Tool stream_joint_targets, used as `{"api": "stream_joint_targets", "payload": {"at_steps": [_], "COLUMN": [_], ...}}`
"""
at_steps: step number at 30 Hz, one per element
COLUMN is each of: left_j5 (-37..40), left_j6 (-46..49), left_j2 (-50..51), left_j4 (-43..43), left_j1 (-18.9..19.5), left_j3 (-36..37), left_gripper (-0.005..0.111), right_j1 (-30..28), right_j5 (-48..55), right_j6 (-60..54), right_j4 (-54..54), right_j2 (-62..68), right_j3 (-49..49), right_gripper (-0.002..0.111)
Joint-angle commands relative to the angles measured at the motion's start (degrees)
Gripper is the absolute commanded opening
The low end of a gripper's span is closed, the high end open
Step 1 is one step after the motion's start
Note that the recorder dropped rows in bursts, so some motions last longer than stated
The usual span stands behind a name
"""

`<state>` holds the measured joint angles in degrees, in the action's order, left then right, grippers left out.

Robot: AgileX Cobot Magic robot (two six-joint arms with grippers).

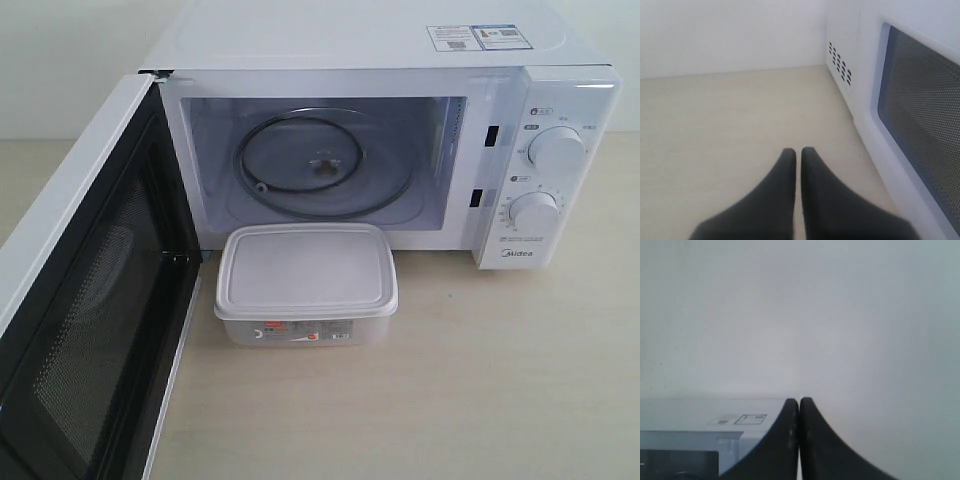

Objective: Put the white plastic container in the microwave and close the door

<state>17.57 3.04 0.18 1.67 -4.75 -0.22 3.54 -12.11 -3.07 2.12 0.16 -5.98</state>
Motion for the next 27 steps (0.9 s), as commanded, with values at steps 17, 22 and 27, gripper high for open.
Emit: {"api": "stream_joint_targets", "payload": {"at_steps": [17, 22, 27], "left_j5": [0.0, 0.0, 0.0], "left_j6": [0.0, 0.0, 0.0], "left_j2": [-0.2, -0.2, -0.2], "left_j4": [0.3, 0.3, 0.3], "left_j1": [0.1, 0.1, 0.1], "left_j3": [0.2, 0.2, 0.2], "left_gripper": [0.004, 0.004, 0.004], "right_j1": [-0.1, -0.1, -0.1], "right_j5": [-2.9, -2.5, -2.2], "right_j6": [5.8, 11.1, 14.5], "right_j4": [0.3, 0.3, -3.0], "right_j2": [-0.2, -0.2, 1.9], "right_j3": [-0.9, -0.9, -1.1], "right_gripper": [0.000, 0.000, 0.000]}}
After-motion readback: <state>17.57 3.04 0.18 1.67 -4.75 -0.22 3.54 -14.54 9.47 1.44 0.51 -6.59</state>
